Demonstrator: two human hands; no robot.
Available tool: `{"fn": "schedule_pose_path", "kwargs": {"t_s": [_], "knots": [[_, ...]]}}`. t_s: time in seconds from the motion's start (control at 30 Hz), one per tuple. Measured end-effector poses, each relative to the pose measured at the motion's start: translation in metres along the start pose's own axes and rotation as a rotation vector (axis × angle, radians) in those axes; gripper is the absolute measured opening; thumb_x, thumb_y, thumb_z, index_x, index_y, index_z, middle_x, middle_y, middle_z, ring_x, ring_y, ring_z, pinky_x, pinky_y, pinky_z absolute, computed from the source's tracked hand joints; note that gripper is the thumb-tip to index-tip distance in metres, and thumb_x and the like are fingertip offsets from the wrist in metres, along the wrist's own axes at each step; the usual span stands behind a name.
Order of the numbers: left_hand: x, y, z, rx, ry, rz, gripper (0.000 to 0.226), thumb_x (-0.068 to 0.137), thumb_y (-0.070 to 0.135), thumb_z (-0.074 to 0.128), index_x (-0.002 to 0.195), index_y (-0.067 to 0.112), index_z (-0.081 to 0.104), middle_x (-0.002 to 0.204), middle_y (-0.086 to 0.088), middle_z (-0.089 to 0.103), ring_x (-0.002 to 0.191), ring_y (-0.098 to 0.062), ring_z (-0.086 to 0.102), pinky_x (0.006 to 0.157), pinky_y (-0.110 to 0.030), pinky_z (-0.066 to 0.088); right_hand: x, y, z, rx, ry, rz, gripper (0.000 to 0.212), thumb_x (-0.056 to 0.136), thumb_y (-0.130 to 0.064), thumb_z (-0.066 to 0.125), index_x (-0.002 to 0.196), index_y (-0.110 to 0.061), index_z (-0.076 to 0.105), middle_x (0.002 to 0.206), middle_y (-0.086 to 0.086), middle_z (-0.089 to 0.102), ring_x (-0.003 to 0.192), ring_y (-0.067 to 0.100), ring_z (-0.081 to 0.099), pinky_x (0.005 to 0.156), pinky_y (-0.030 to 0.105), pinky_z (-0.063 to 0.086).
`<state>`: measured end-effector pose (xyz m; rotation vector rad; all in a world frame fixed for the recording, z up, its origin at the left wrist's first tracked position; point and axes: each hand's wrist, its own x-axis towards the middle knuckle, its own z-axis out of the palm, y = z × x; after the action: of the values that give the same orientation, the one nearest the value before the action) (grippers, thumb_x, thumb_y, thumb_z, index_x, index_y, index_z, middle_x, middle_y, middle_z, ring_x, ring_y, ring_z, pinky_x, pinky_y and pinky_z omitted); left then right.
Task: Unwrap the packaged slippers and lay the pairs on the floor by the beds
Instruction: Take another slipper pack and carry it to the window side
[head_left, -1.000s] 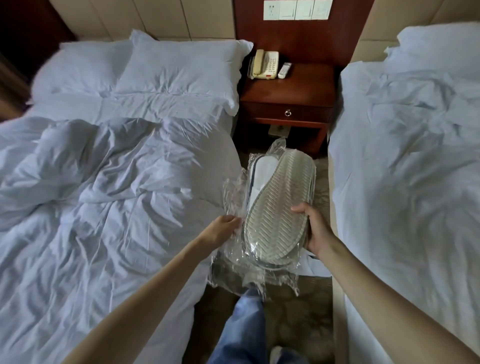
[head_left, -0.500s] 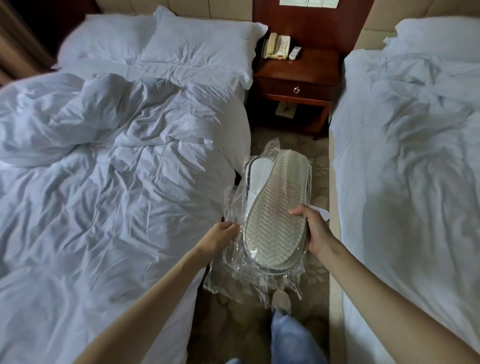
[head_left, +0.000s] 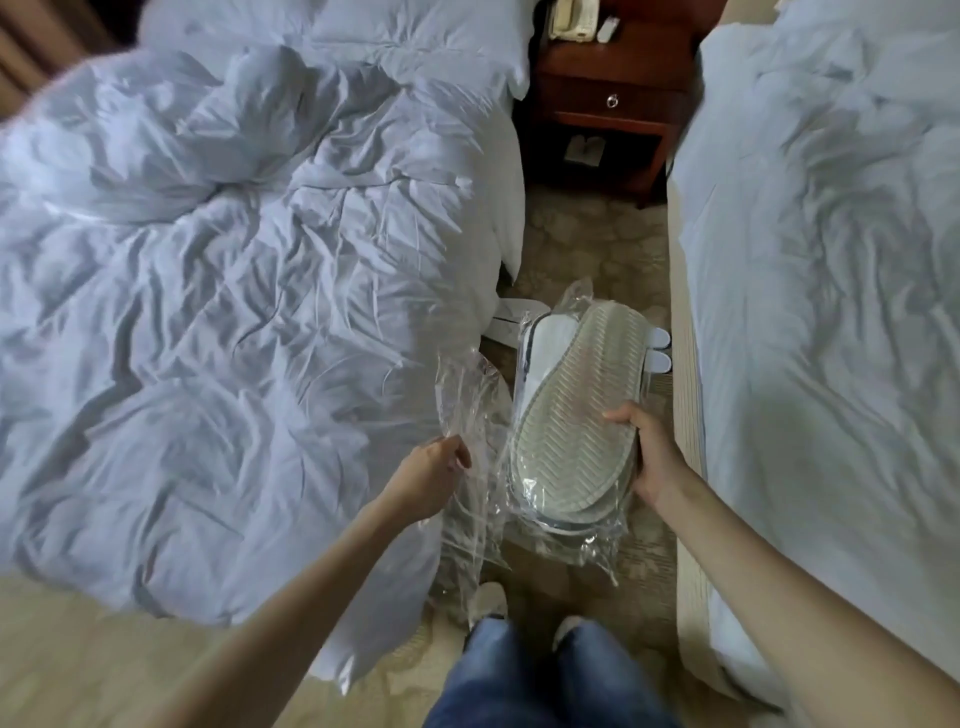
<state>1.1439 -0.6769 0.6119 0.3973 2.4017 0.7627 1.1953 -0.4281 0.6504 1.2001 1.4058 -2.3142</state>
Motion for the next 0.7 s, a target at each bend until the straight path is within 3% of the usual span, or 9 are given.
{"fn": "schedule_pose_path", "kwargs": {"t_s": [0.2,0.3,0.5,0.7], "knots": [[-0.09,-0.033,0.045,-0.036,-0.015,0.032,0.029,0.081,-0.006,0.042,0.091,0.014,0.061,0.103,-0.009,0.067,0.087,-0.023,0.065,0.079,-0.037,0.055,-0.047,0.068,-0.012,-0.075,-0.058,-0.009,0.015,0.08,-0.013,0.055,0.081,-0.013,0.071,0.069,0.003,0.075,0.067,0.02,0.07,0.061,0.029,0.05],[-0.145,-0.06,0.076,0.033,-0.022,0.005,0.034,0.08,-0.009,0.043,0.098,0.012,0.063,0.107,-0.009,0.065,0.093,-0.022,0.063,0.081,-0.033,0.052,-0.069,0.109,-0.02,-0.108,-0.102,0.01,0.016,0.077,-0.013,0.058,0.085,-0.012,0.071,0.073,0.005,0.076,0.072,0.022,0.07,0.065,0.03,0.052],[-0.269,-0.128,0.114,0.069,0.058,-0.233,0.042,0.081,-0.01,0.044,0.113,0.008,0.063,0.103,-0.007,0.046,0.102,-0.03,0.055,0.074,-0.023,0.034,-0.118,0.193,-0.006,-0.185,-0.201,0.104,0.018,0.074,-0.013,0.057,0.082,-0.009,0.072,0.078,0.009,0.076,0.073,0.024,0.071,0.068,0.032,0.054],[-0.398,-0.217,0.131,-0.094,0.187,-0.561,0.041,0.084,-0.007,0.043,0.118,0.009,0.059,0.116,-0.018,0.052,0.107,-0.032,0.054,0.087,-0.03,0.042,-0.167,0.265,0.055,-0.301,-0.369,0.212,0.021,0.075,-0.011,0.054,0.089,-0.006,0.07,0.078,0.011,0.076,0.071,0.025,0.073,0.067,0.033,0.055]]}}
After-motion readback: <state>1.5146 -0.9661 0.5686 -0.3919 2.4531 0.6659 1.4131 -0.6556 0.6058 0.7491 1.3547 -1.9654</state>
